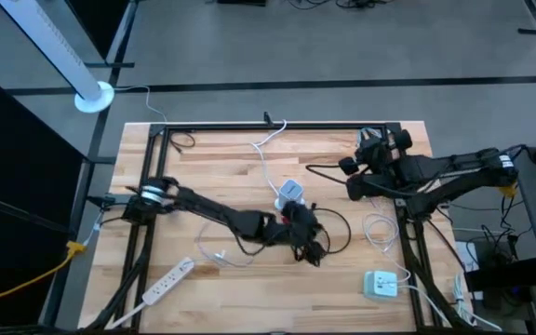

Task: Plug in charger cables
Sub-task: Insert the white charger cable into the bottom right white outlet extension

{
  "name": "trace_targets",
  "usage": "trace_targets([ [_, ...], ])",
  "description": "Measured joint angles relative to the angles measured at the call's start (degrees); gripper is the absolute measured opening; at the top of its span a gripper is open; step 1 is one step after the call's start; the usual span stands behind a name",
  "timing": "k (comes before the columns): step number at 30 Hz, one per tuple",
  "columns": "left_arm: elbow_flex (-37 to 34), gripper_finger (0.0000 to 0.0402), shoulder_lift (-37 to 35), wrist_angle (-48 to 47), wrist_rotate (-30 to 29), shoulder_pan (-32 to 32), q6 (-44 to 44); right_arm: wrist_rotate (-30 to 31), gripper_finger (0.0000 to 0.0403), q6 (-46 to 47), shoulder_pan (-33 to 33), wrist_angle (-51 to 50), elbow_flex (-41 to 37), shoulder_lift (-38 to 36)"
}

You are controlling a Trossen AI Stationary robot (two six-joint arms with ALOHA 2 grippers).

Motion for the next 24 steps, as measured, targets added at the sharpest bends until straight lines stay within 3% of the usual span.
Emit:
trace_targets([
  [5,-0.1,0.0025,-6.0,-16.8,-2.4,2.5,16.1,-4.2,0.0014,-13.7,-4.6,12.6,-1.4,3.4],
  [9,-0.2,0.0025,-10.1,-33.0,-2.3,4.6,21.4,-18.0,0.0003,-34.4,-12.6,24.5,-2.3,8.0],
  [11,-0.6,0.0025,-12.1,-41.3,-2.4,5.9,23.2,-23.4,0.0001,-38.4,-17.6,27.3,-2.1,10.5],
  [16,-5.4,0.0025,-18.0,-52.4,-2.6,8.6,24.8,-32.7,0.0003,-31.5,-30.0,25.4,0.2,16.4],
  [21,-19.8,0.0025,-28.6,-47.7,-2.5,12.1,25.0,-50.9,0.0003,-26.9,-39.7,24.4,0.8,21.1],
  [24,-29.5,0.0025,-35.4,-42.5,-2.4,15.1,24.8,-55.2,0.0004,-26.5,-43.7,24.4,0.8,23.8],
])
